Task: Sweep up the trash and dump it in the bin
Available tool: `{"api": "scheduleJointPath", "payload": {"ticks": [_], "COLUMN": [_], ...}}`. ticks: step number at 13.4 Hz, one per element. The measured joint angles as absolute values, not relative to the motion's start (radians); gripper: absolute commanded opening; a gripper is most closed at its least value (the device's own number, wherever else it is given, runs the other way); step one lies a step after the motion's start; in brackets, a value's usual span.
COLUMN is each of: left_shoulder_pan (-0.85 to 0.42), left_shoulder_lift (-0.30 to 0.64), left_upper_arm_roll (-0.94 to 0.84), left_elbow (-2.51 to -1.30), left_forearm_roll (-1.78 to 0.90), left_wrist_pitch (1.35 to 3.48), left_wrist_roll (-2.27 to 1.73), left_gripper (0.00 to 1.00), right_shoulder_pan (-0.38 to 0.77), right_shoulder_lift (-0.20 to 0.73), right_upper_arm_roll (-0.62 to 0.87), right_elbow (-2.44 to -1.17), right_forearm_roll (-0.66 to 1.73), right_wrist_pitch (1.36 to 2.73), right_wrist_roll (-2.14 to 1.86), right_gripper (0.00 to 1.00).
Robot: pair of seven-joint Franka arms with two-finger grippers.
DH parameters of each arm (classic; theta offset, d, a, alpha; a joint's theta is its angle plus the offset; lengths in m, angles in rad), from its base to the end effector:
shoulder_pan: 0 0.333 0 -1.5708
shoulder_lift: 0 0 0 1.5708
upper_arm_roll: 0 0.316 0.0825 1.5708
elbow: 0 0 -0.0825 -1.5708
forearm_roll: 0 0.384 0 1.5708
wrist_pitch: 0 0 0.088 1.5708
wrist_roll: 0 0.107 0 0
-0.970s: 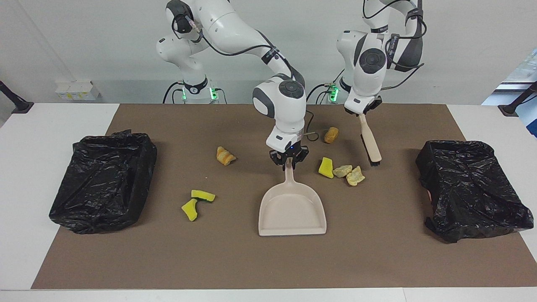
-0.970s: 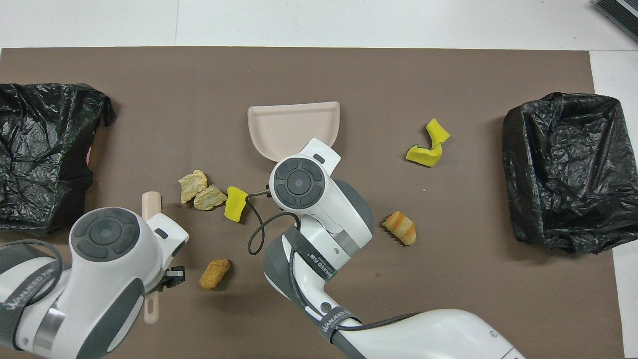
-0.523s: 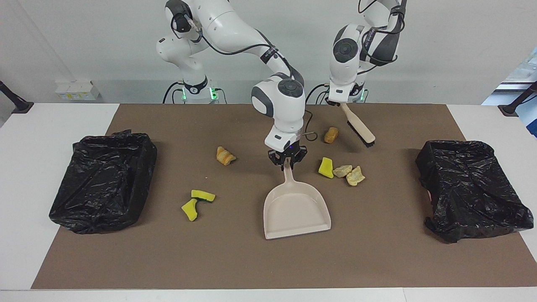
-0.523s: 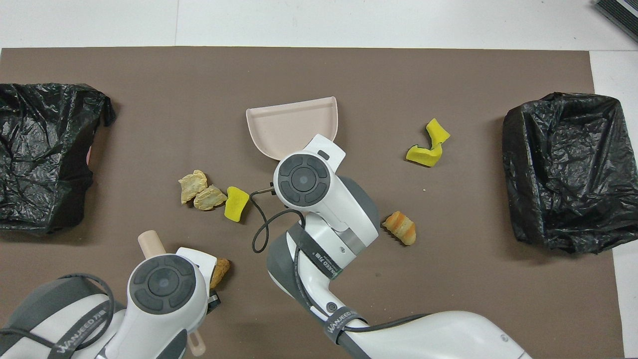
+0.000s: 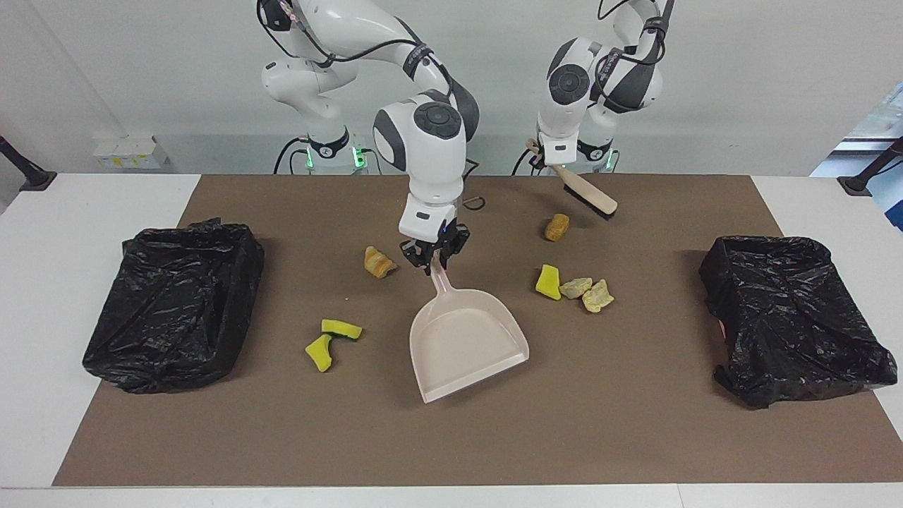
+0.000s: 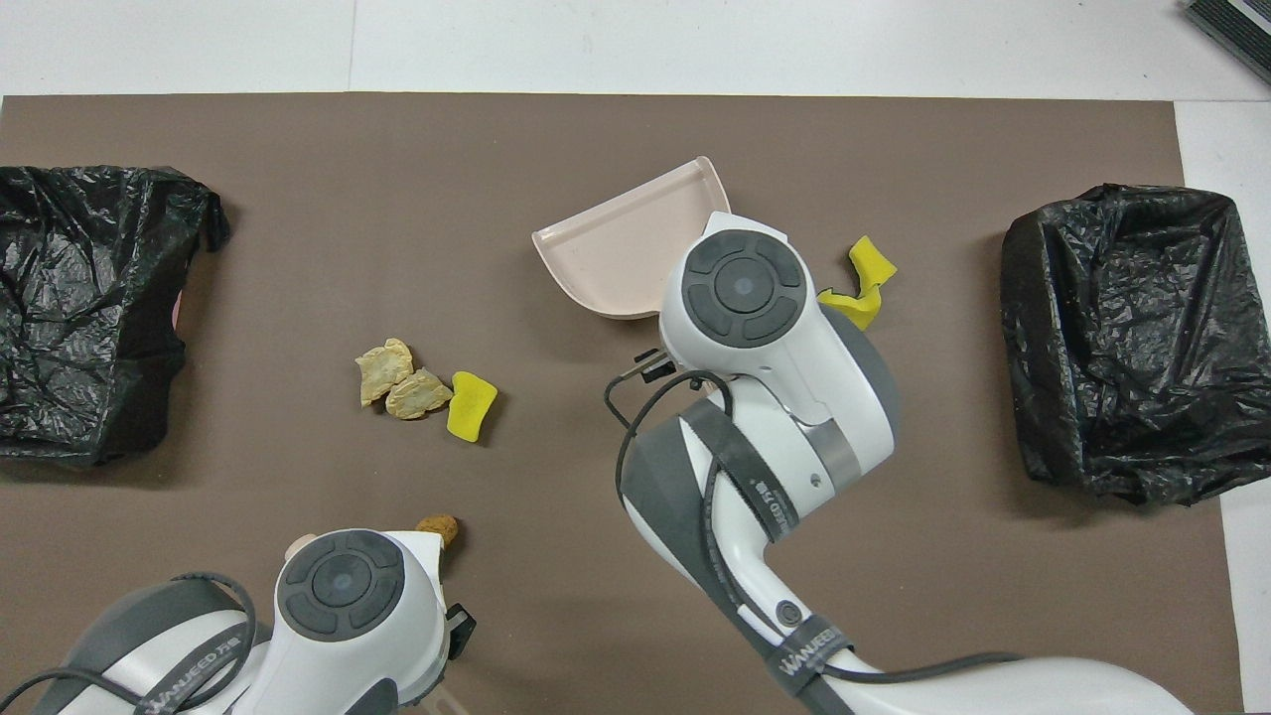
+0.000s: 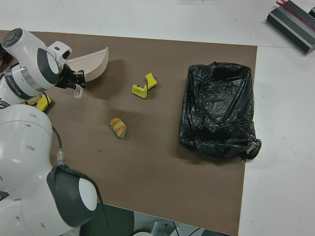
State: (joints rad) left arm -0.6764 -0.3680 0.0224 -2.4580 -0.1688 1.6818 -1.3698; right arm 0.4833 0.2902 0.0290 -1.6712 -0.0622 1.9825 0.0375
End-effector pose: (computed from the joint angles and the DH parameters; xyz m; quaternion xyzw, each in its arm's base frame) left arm 0.2890 -0.2420 0.4068 -0.9050 -0.3647 0.1784 0.1269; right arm 0.5660 0.3119 0.4373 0.9688 0.2462 0.0169 0.0207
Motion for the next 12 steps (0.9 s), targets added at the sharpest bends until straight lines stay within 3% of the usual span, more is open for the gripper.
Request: {"api": "scheduleJointPath", "payload": {"ticks": [5,12], "left_shoulder_pan": [-0.685,-0.685], "left_shoulder_lift": [-0.342,-0.22], "left_upper_arm_roll": [0.022,0.032], "left_elbow": [-2.497,-2.49], "left_forearm_roll": [-0.279,-0.37], "left_wrist_pitch": [1.878,2.087], "left_wrist_roll": [-1.609,-1.783], "left_gripper": [0.0,0.0], "right_shoulder_pan": [0.422,0.35], "right_shoulder_lift": [0.257,0.256], "right_upper_arm_roll": [0.028,0.025], "right_elbow": [-1.758,-1.782], "right_forearm_roll": [-0.034,-0.037], "right_wrist_pitch": [1.967,1.969], "right_wrist_roll": [-0.38,-1.038], "right_gripper": [0.0,0.0]}}
